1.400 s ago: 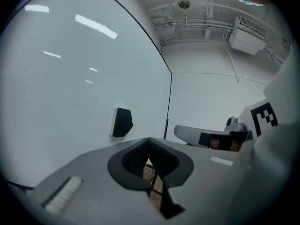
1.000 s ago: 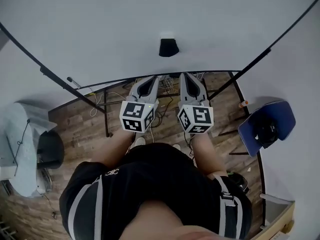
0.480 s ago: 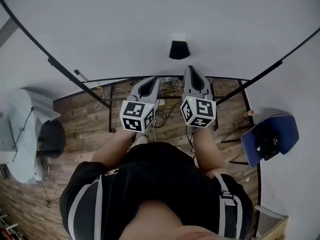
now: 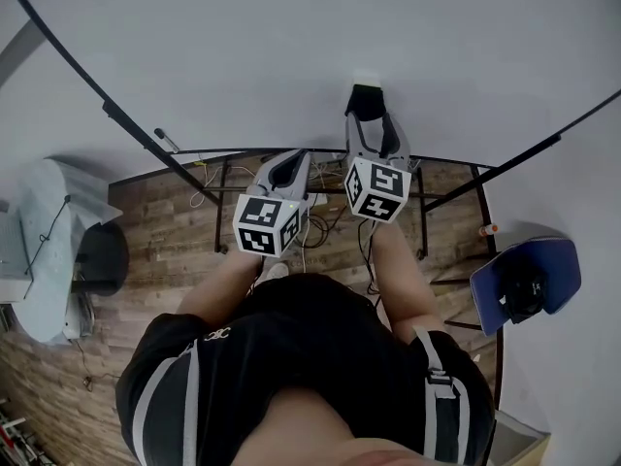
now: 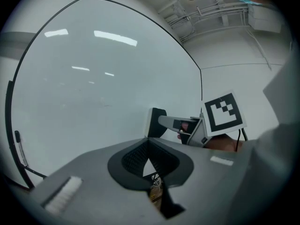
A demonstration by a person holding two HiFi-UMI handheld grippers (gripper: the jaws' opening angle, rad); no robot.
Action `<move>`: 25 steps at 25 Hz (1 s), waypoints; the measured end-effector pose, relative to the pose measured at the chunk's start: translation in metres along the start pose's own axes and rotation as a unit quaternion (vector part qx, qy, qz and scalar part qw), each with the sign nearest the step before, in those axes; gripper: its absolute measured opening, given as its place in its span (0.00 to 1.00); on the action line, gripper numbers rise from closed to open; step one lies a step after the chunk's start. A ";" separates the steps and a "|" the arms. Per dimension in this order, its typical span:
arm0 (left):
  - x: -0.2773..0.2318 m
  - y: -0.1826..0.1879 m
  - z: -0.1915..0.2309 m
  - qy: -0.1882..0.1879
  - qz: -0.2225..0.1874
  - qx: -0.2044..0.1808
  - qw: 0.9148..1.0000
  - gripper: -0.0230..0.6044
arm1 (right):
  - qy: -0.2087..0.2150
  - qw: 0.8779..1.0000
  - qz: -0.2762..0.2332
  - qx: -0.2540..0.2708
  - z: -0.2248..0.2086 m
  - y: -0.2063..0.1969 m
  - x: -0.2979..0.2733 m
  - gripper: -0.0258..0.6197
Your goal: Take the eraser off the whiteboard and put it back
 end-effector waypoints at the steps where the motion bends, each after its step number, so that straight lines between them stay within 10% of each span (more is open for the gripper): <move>1: 0.001 0.000 0.002 0.002 0.000 0.001 1.000 0.05 | -0.002 1.000 0.005 0.003 0.002 -0.001 -0.005 0.42; 25: 0.034 -0.009 0.044 0.049 0.012 0.007 0.999 0.05 | -0.048 0.998 0.038 0.025 0.004 -0.007 -0.053 0.42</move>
Point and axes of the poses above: the fingertips, and each gripper's own axes: x backward along the fingers, z to its left, y out of its top, the point moved 3 cm from there along x, backward along the fingers, and after that the axes turned 7 degrees about -y, right-handed, at the moved point
